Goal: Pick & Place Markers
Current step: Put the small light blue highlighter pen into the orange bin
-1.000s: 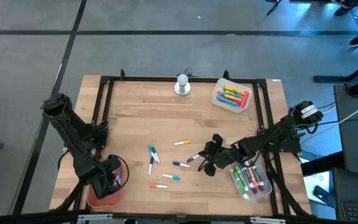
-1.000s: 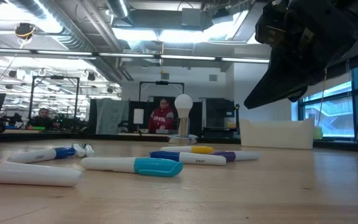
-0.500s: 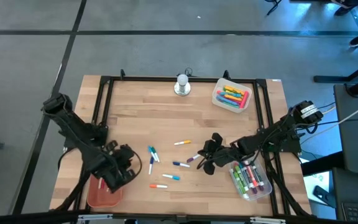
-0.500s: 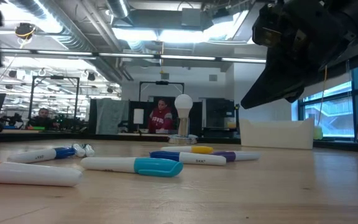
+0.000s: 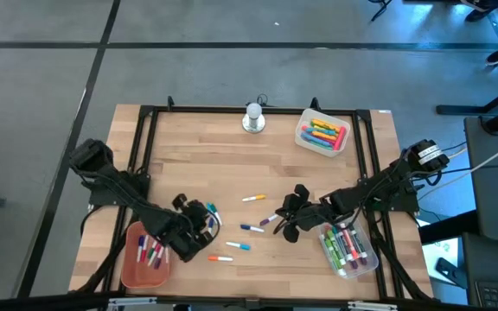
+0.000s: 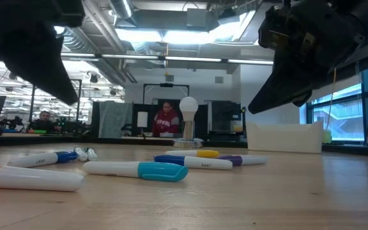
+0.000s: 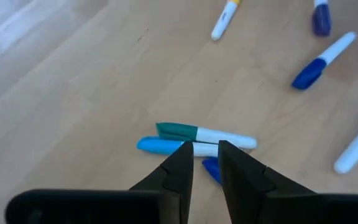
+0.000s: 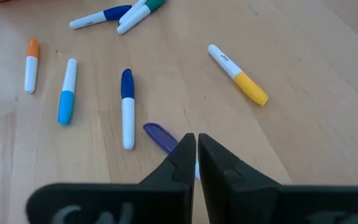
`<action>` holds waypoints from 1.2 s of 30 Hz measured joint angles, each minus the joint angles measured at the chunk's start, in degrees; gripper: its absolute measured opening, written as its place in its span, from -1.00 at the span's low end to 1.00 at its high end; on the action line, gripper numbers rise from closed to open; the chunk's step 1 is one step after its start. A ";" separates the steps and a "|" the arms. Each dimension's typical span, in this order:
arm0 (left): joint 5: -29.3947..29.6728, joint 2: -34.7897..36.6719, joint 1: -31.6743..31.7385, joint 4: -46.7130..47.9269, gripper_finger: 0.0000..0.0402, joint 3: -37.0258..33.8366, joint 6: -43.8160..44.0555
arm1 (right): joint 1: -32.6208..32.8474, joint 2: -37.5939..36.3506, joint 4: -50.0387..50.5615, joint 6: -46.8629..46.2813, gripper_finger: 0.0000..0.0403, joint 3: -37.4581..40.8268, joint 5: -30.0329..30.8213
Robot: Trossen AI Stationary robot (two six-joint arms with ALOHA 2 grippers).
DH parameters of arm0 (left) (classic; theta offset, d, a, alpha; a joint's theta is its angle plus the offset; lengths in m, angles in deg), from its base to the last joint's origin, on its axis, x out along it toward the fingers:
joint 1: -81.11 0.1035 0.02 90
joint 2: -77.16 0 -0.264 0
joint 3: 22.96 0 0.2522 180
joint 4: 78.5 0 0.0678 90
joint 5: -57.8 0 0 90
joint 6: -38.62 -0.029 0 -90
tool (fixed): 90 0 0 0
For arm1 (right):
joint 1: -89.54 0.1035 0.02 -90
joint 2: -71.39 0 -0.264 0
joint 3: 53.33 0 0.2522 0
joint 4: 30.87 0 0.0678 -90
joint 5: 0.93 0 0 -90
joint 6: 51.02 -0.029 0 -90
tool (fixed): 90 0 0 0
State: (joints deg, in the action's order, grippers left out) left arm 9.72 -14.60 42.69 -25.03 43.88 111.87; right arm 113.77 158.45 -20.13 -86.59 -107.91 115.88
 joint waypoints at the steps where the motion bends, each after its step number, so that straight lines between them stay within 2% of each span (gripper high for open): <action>1: -0.01 -0.96 0.09 -0.66 -0.63 0.00 -0.14 | -0.04 0.00 0.07 -0.02 -0.90 0.00 0.00; 11: 2.62 -7.77 0.34 -2.71 -0.57 -0.04 -6.32 | -0.02 -0.01 -0.42 -1.23 -0.90 0.00 0.04; 14: 7.44 -9.39 0.47 -5.66 -0.56 -0.04 -1.18 | -0.09 -0.01 -0.46 -1.22 -0.90 0.00 0.07; 16: 8.93 -10.29 1.24 -10.64 -0.56 -0.04 -3.10 | -0.11 0.00 -0.46 -0.80 -0.90 0.00 0.36; 19: 5.82 -10.74 3.60 -17.32 -0.57 -0.04 -10.54 | -0.11 0.00 -0.52 0.00 -0.90 0.00 1.05; 24: -0.33 -10.52 7.07 -22.35 -0.59 -0.02 -15.20 | -0.11 -0.01 -0.48 0.00 -0.90 0.00 0.88; 36: 0.54 -10.43 9.12 -21.99 -0.56 -0.02 -10.90 | -0.13 -0.02 -0.09 0.05 -0.90 0.00 0.59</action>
State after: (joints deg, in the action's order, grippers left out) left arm 10.25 -25.03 51.81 -47.02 43.86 100.98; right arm 113.63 158.44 -20.23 -86.54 -107.91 116.47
